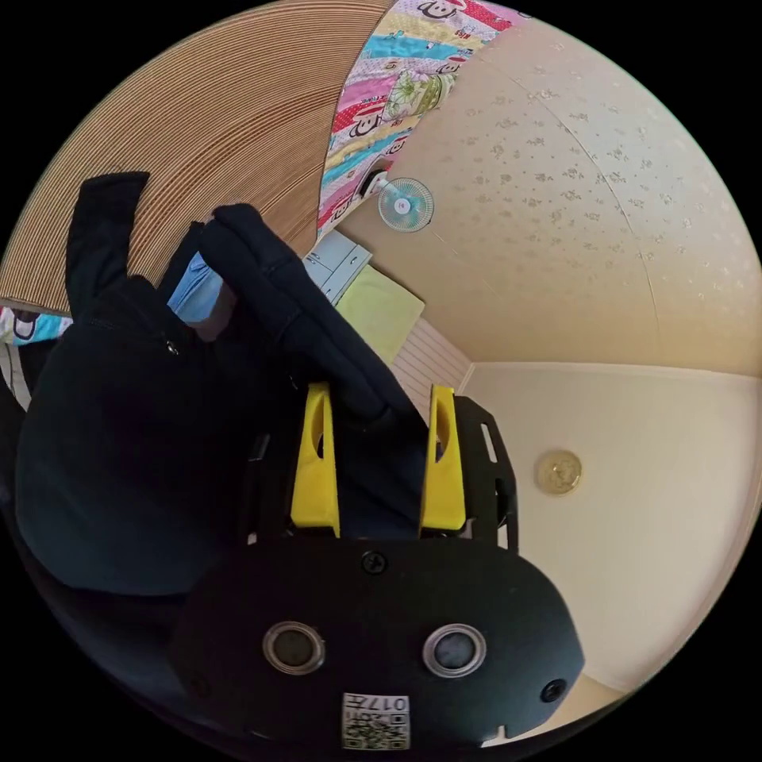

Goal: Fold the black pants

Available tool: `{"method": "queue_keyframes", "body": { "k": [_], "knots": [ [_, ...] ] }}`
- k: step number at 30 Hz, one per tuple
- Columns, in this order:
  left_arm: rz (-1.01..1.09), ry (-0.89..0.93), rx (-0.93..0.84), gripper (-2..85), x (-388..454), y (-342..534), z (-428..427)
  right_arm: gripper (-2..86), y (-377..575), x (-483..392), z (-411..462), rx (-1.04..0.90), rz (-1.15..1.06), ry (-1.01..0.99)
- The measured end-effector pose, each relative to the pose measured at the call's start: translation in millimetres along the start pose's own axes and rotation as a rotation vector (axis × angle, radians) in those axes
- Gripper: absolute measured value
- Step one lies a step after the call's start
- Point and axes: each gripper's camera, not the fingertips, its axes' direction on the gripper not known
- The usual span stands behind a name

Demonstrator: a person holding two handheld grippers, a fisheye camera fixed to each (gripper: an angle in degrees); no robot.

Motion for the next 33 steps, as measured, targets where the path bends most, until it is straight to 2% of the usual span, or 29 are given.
{"method": "queue_keyframes", "body": {
  "k": [2,7,10,14,16,18,20,21,23,26,30,33],
  "knots": [
    [-0.001,0.032,0.0,11.7,-18,1,5,1.5,22,18,-9,0.018,0.076,-0.02],
    [0.039,0.359,0.087,6.4,-70,17,7,1.5,55,33,-33,0.083,0.11,0.019],
    [0.288,0.409,0.155,5.9,-52,28,-11,1.6,67,37,-44,0.098,0.094,0.059],
    [0.626,0.634,0.183,5.8,-27,49,-18,1.8,79,21,-39,-0.049,0.031,0.249],
    [0.794,0.595,0.183,5.8,-9,66,-20,2.0,88,16,-35,-0.153,0.044,0.362],
    [0.995,0.355,0.186,5.9,16,96,-19,2.3,101,14,-34,-0.233,0.097,0.516],
    [1.089,0.199,0.194,5.9,23,117,-11,2.9,121,18,-35,-0.293,0.199,0.797],
    [1.138,0.158,0.201,5.9,20,129,-4,3.2,126,21,-36,-0.31,0.236,0.869],
    [1.181,0.149,0.208,5.8,8,140,6,4.5,150,40,-37,-0.357,0.402,1.17],
    [1.176,0.11,0.185,5.5,-14,143,28,8.1,177,71,-30,-0.387,0.547,1.464],
    [1.156,-0.075,0.156,5.6,-39,147,72,11.7,185,86,29,-0.34,0.322,1.518],
    [1.137,-0.23,0.102,5.5,-60,147,121,15.3,197,137,92,-0.549,0.264,1.508]
  ]
}}
